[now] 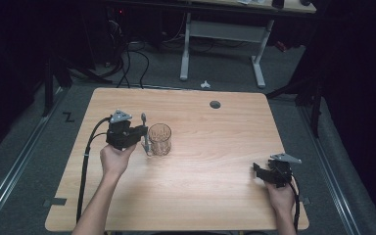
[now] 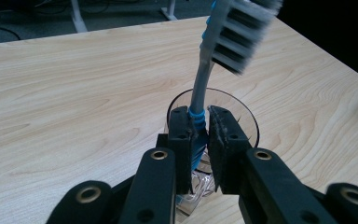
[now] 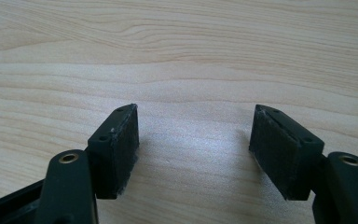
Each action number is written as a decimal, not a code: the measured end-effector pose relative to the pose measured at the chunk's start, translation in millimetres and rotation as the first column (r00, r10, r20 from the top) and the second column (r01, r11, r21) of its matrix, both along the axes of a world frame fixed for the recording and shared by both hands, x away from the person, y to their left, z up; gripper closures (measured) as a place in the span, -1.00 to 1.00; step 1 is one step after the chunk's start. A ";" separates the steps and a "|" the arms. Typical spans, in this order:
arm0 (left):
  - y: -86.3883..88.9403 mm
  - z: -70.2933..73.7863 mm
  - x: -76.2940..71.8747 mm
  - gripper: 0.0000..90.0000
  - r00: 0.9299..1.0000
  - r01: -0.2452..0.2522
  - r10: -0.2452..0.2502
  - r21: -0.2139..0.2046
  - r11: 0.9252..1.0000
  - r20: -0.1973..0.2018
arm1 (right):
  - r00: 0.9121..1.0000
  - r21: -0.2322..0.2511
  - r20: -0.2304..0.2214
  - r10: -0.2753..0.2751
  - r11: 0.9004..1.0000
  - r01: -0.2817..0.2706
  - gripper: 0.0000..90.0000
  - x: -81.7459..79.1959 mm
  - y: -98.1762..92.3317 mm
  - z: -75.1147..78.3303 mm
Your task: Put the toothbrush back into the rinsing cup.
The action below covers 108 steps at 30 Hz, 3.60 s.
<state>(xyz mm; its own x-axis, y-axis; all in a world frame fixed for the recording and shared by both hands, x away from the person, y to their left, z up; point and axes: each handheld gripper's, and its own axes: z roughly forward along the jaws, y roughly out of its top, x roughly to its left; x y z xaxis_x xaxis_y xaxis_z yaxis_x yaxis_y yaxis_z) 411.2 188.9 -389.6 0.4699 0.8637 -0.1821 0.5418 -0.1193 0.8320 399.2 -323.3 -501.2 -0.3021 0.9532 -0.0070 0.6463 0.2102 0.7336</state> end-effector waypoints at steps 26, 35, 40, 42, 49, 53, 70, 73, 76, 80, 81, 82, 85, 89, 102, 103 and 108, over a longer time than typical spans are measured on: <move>-5.3 -14.8 0.7 0.77 1.000 0.006 -0.006 -0.010 1.000 0.001 | 1.000 -0.001 0.000 0.000 1.000 0.000 -0.27 0.0 0.1 0.0; -7.0 -16.0 0.7 0.77 1.000 0.008 -0.008 0.001 1.000 0.002 | 1.000 -0.001 0.000 0.000 1.000 0.000 -0.27 -0.1 0.1 0.0; -7.5 -16.2 0.3 0.77 1.000 0.008 -0.008 0.006 1.000 0.000 | 1.000 -0.001 0.000 0.001 1.000 -0.001 -0.27 0.0 0.1 0.0; -7.6 -16.3 0.3 0.77 1.000 0.007 -0.007 0.005 1.000 0.000 | 1.000 -0.001 0.000 0.000 1.000 0.000 -0.27 -0.1 0.1 0.0; -7.1 -16.8 0.9 0.77 1.000 0.010 -0.010 0.008 1.000 -0.005 | 1.000 0.001 0.000 0.000 1.000 0.000 -0.27 0.0 0.0 0.0; -7.1 -17.4 1.1 0.77 1.000 0.010 -0.009 0.011 1.000 -0.009 | 1.000 0.001 0.000 0.000 1.000 0.000 -0.27 0.0 0.0 0.0; -4.9 -24.4 0.9 0.76 1.000 0.000 0.000 0.000 1.000 -0.026 | 1.000 0.000 0.000 0.000 1.000 0.000 -0.27 0.0 0.1 0.0; -4.5 -24.5 1.2 0.75 1.000 -0.001 0.001 0.000 1.000 -0.029 | 1.000 0.000 0.000 0.000 1.000 0.000 -0.27 0.0 0.0 0.0; -5.2 -25.5 1.3 0.73 0.999 0.000 0.001 0.006 1.000 -0.034 | 1.000 0.000 0.000 0.000 1.000 0.000 -0.27 -0.1 0.1 0.0; -4.8 -26.3 0.9 0.66 0.999 -0.003 0.003 0.008 1.000 -0.033 | 1.000 -0.001 0.000 0.000 1.000 0.000 -0.27 -0.1 0.1 0.0; -4.8 -26.3 0.8 0.65 0.999 -0.005 0.005 0.007 1.000 -0.033 | 1.000 0.000 0.000 0.000 1.000 0.000 -0.27 -0.1 0.1 0.0; -4.8 -26.3 0.8 0.63 0.999 -0.005 0.005 0.007 1.000 -0.033 | 1.000 0.000 0.000 0.000 1.000 0.000 -0.27 -0.1 0.1 0.0; -4.3 -25.8 -0.1 0.54 0.999 -0.011 0.011 0.008 1.000 -0.030 | 1.000 -0.003 0.000 0.001 1.000 -0.001 -0.27 0.0 0.2 0.0; -3.1 -25.2 -0.6 0.37 0.999 -0.021 0.021 0.015 1.000 -0.032 | 1.000 -0.004 0.000 0.001 1.000 -0.001 -0.27 -0.1 0.3 0.0; 1.3 -21.9 -5.9 0.06 0.999 -0.037 0.038 0.023 0.999 -0.027 | 1.000 -0.007 0.001 0.003 1.000 -0.003 -0.27 0.0 0.3 0.0; 1.3 -21.9 -5.9 0.05 0.999 -0.037 0.038 0.023 0.999 -0.027 | 1.000 -0.007 0.001 0.003 1.000 -0.003 -0.27 0.0 0.3 0.0; 4.7 -19.1 -9.0 0.00 0.999 -0.035 0.036 0.035 0.999 -0.031 | 1.000 -0.008 0.001 0.002 1.000 -0.002 -0.27 0.0 0.4 0.0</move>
<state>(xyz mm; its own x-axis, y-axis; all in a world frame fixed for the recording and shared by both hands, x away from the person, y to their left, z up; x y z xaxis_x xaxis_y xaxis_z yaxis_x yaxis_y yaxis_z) 402.1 193.6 -408.7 0.4330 0.8859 -0.1664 0.5720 -0.1274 0.8103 399.2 -323.0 -501.2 -0.3041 0.9525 -0.0150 0.6454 0.2176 0.7322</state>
